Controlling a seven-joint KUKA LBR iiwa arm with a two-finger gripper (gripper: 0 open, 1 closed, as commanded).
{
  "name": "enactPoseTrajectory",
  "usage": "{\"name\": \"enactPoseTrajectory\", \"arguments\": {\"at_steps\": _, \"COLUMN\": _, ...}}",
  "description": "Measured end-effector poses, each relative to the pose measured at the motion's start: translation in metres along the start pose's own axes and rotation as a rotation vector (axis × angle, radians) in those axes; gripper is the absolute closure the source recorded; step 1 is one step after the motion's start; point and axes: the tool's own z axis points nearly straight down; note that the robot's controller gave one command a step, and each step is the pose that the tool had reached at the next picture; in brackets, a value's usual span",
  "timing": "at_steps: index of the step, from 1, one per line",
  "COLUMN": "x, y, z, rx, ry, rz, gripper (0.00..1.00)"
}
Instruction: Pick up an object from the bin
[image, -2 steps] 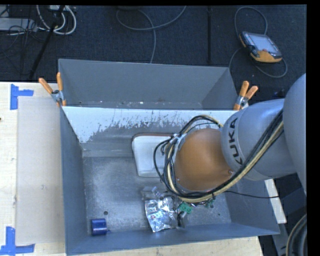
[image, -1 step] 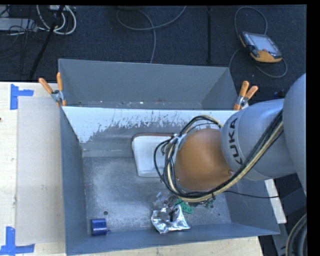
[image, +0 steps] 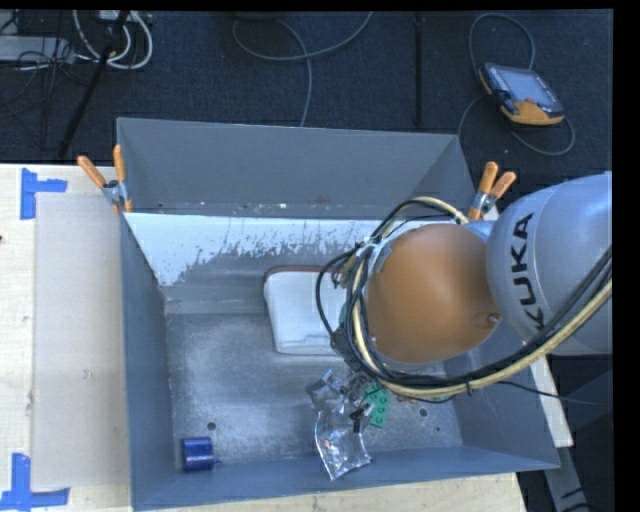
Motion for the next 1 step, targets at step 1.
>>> {"name": "enactPoseTrajectory", "arguments": {"at_steps": 1, "x": -0.0014, "y": -0.0164, "z": -0.1483, "rx": 0.003, "ry": -0.002, "rz": -0.018, "gripper": 1.00}}
